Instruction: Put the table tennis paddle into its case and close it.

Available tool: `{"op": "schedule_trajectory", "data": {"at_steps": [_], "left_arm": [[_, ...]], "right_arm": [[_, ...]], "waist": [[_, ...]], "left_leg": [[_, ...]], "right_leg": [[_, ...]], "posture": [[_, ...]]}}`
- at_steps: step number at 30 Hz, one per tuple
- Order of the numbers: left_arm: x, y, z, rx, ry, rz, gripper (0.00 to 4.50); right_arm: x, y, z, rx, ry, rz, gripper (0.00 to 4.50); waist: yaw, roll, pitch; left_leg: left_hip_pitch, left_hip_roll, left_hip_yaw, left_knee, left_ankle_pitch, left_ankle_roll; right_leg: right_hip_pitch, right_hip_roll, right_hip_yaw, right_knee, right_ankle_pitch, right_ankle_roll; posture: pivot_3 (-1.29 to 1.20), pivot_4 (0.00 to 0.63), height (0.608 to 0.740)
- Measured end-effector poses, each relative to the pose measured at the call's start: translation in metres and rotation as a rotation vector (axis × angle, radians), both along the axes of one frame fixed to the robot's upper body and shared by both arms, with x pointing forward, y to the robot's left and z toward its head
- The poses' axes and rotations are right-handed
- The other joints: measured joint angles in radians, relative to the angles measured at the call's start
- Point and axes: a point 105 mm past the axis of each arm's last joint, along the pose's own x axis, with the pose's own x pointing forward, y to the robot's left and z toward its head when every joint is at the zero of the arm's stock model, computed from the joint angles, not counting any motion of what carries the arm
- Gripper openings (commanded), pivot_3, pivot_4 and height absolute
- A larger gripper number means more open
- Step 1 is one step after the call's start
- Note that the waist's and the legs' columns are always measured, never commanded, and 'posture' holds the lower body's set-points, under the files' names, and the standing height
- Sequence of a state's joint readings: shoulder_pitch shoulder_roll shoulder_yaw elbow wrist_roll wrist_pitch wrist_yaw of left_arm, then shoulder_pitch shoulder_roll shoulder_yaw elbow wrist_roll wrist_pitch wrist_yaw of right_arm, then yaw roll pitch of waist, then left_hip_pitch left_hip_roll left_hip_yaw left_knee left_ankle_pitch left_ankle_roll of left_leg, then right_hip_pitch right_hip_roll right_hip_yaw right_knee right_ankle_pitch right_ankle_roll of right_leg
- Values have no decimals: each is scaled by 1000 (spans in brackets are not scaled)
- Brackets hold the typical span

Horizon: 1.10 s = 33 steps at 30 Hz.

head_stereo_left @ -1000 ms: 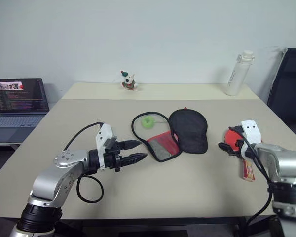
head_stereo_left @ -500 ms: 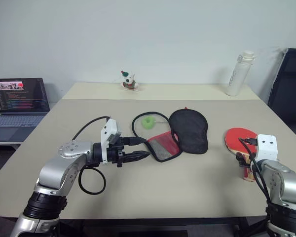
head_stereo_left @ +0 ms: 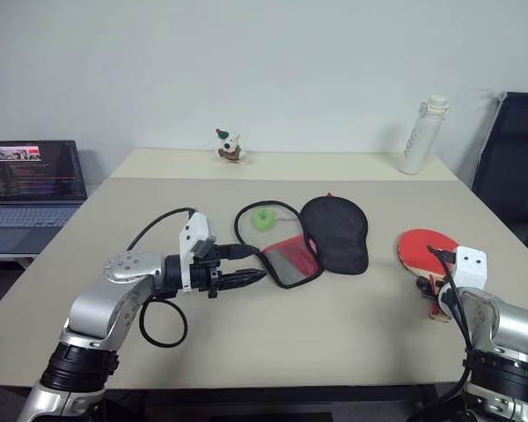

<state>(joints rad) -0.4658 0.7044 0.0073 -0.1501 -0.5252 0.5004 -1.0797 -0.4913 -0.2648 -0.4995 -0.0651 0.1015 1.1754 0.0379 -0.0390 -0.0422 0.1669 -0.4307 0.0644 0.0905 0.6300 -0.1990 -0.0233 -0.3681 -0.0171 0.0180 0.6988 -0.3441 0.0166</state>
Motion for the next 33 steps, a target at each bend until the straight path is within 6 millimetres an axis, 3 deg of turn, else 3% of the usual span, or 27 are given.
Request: {"op": "schedule_trajectory", "data": {"at_steps": [6,11,17,21,24,29,33], "left_arm": [[-1,5,-7,2,23,34,2815],[-2,15,-5,-5,13,85,2815],[-9,22,-15,-15,47,130,2815],[-10,21,-12,-21,35,139,2815],[-10,24,-11,-24,29,162,2815],[-11,22,-10,-25,31,161,2815],[-12,22,-9,-33,28,167,2815]], "right_arm": [[6,3,2,-1,-20,7,1103],[17,20,10,16,-49,40,1103],[48,126,57,78,-204,299,1103],[56,171,72,98,-249,378,1103],[62,195,67,116,-240,408,1103],[73,209,48,93,-211,428,1103],[87,198,46,33,-232,389,1103]], "waist": [[-15,0,0],[-28,3,2],[-33,8,5],[-14,8,5],[-3,8,5],[1,8,5],[0,8,5]], "left_leg": [[0,0,0,0,0,0],[0,0,2,-1,0,0],[-3,1,1,-3,2,-4],[-4,0,1,-3,2,-4],[-4,0,1,-3,2,-3],[-4,0,1,-3,2,-3],[-4,0,1,-3,2,-3]], "right_leg": [[0,0,0,1,0,0],[-2,0,3,2,0,0],[-7,1,2,5,-2,-1],[-6,0,1,0,-2,-1],[-6,-1,0,-1,-2,-1],[-6,-1,-1,0,-2,-1],[-6,-1,0,0,-2,-1]], "posture": [[0,150,740],[0,150,740],[0,150,740],[0,150,740],[0,150,740],[0,150,740],[0,150,740]]}}
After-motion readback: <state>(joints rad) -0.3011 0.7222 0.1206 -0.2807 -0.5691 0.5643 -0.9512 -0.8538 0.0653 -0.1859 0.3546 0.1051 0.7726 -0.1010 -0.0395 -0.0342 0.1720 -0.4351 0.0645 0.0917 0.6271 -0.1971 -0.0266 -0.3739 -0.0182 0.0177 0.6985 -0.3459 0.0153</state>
